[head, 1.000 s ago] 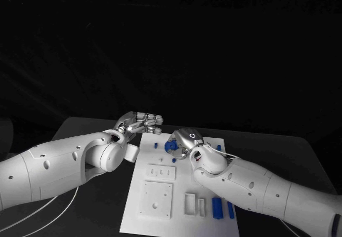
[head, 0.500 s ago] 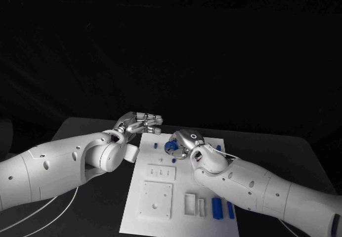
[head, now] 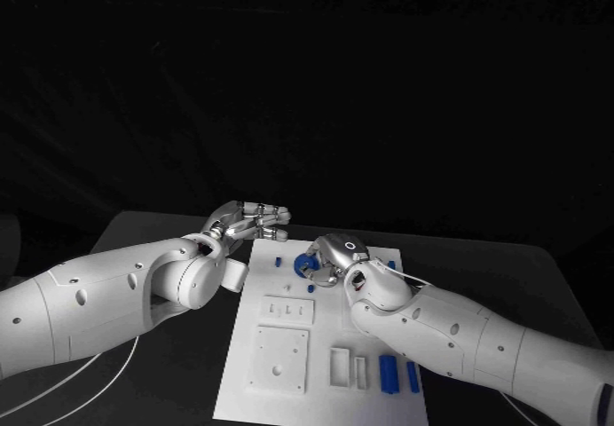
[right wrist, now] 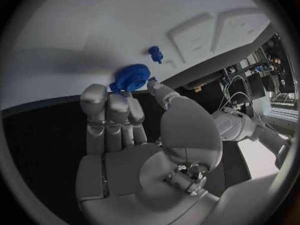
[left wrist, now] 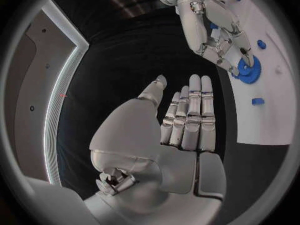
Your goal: Assemble the parts on the task board
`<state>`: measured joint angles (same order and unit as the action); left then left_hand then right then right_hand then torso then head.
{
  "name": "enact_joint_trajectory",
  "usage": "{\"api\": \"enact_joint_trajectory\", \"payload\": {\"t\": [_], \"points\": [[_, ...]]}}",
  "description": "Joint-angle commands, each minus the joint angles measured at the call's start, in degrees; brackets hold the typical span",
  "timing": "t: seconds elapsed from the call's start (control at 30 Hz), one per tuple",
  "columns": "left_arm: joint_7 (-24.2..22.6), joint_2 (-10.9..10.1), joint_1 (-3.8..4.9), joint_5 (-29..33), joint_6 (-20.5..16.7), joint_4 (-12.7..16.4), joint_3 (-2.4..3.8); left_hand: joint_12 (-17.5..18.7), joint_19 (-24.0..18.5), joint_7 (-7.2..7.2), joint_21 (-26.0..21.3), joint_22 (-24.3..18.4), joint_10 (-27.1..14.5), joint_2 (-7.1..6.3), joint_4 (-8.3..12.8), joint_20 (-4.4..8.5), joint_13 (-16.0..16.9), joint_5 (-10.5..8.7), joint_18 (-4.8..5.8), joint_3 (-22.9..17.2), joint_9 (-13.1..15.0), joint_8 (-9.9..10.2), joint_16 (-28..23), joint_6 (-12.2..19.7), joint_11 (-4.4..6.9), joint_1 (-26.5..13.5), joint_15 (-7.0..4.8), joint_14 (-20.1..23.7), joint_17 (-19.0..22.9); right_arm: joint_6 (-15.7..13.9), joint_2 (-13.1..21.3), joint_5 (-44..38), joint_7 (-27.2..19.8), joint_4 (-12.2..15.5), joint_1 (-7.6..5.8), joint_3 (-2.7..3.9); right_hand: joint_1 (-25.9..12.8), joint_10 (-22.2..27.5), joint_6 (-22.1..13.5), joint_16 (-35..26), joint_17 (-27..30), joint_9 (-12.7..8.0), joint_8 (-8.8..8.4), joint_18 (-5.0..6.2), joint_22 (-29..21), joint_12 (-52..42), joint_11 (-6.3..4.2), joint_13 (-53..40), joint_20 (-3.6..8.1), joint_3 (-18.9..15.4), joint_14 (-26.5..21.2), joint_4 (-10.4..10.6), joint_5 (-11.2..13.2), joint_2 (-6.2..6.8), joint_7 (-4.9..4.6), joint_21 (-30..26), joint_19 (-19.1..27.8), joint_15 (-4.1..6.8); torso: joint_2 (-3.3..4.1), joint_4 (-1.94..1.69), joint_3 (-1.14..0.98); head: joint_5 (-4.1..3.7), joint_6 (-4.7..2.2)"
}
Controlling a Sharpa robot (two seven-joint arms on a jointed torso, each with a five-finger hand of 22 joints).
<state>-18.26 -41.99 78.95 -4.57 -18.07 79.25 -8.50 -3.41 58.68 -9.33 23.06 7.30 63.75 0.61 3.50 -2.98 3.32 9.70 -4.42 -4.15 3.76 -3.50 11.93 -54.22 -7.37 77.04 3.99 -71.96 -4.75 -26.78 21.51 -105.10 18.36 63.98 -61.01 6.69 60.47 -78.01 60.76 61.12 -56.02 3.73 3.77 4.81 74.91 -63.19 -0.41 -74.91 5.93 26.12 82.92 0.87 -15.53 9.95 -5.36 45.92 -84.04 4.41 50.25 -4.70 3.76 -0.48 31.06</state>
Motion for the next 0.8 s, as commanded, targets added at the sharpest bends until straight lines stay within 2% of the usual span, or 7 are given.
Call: {"api": "enact_joint_trajectory", "payload": {"t": [0.03, 0.43, 0.63, 0.77, 0.8], "points": [[-0.3, 0.1, 0.02, -0.1, 0.2, 0.1, 0.06, 0.0, -0.1, -0.03, 0.2, -0.1, -0.5, 0.31, -0.1, -0.27, 0.1, -0.21, 0.25, 0.4, 0.0, 0.0, -0.3, 0.3, 0.11, -0.3, 0.20, 0.1, 0.1, 1.3, 0.3, 0.6, -0.5, 0.1, 0.23, -0.03, -0.5, -0.4, 0.4, 0.3, -0.1, 0.1, -0.19, 0.16, 0.5, -0.2, -0.20, -1.1, -0.02, 0.3, -0.1, 0.1, -0.2, -0.12, 0.06, 0.4, -3.2, 0.28, -0.05, 0.10, -0.01, -0.02, -0.07], [-0.4, -0.2, 0.02, -0.1, 0.0, 0.1, 0.06, 0.0, 0.0, -0.05, 0.1, -0.2, -0.5, 0.25, -0.1, -0.29, 0.1, -0.18, 0.23, 0.5, 0.0, 0.0, -0.3, 0.5, 0.09, -0.2, 0.21, 0.1, 0.1, 0.9, 2.2, 1.1, -0.2, 1.6, 0.56, -0.03, -0.7, -0.4, 0.5, 0.3, 0.0, 0.1, -0.18, 0.16, 0.5, -0.2, -0.22, -1.1, 0.01, 0.4, -0.1, 0.2, -0.3, -0.08, 0.07, 0.4, -3.2, 0.31, -0.02, 0.03, -0.05, -0.09, -0.12], [-0.4, -0.3, 0.01, -0.1, 0.0, -0.1, 0.06, 0.0, 0.0, -0.05, 0.1, -0.2, -0.5, 0.25, -0.1, -0.29, 0.1, -0.18, 0.23, 0.5, 0.0, 0.0, -0.3, 0.5, 0.09, -0.2, 0.21, 0.1, 0.1, -1.3, 3.8, 1.4, 0.0, 3.7, 0.64, 0.00, -0.8, -0.5, 0.5, 0.2, 0.1, 0.1, -0.17, 0.15, 0.5, -0.2, -0.26, -1.1, 0.01, 0.6, -0.1, 0.3, -0.3, 0.02, 0.11, 0.4, -3.2, 0.31, -0.04, 0.11, -0.15, -0.08, -0.24], [-0.5, -0.5, 0.01, -0.1, -0.1, -0.2, 0.06, 0.0, 0.0, -0.05, 0.1, -0.2, -0.5, 0.25, -0.1, -0.29, 0.1, -0.18, 0.23, 0.5, 0.0, 0.0, -0.3, 0.5, 0.09, -0.2, 0.21, 0.1, 0.1, -3.4, 5.9, 2.0, -0.2, 6.0, 0.65, 0.50, -0.5, -0.6, 0.6, 0.3, 0.0, 0.1, -0.17, 0.15, 0.5, -0.3, -0.28, -1.2, 0.03, 0.9, -0.1, 0.1, -0.1, 0.37, 0.14, 0.4, -3.3, 0.34, -0.10, 0.20, -0.12, -0.18, -0.47], [-0.5, -0.5, 0.01, -0.1, -0.1, -0.2, 0.06, 0.0, 0.0, -0.05, 0.1, -0.2, -0.5, 0.25, -0.1, -0.29, 0.1, -0.18, 0.23, 0.5, 0.0, 0.0, -0.3, 0.5, 0.09, -0.2, 0.21, 0.1, 0.1, -3.8, 6.6, 2.2, -0.3, 6.7, 0.65, 0.78, -0.3, -0.7, 0.7, 0.3, 0.0, 0.1, -0.17, 0.13, 0.5, -0.3, -0.27, -1.2, 0.03, 1.0, -0.1, 0.1, 0.0, 0.46, 0.15, 0.5, -3.3, 0.33, -0.16, 0.32, -0.18, -0.09, -0.48]]}}
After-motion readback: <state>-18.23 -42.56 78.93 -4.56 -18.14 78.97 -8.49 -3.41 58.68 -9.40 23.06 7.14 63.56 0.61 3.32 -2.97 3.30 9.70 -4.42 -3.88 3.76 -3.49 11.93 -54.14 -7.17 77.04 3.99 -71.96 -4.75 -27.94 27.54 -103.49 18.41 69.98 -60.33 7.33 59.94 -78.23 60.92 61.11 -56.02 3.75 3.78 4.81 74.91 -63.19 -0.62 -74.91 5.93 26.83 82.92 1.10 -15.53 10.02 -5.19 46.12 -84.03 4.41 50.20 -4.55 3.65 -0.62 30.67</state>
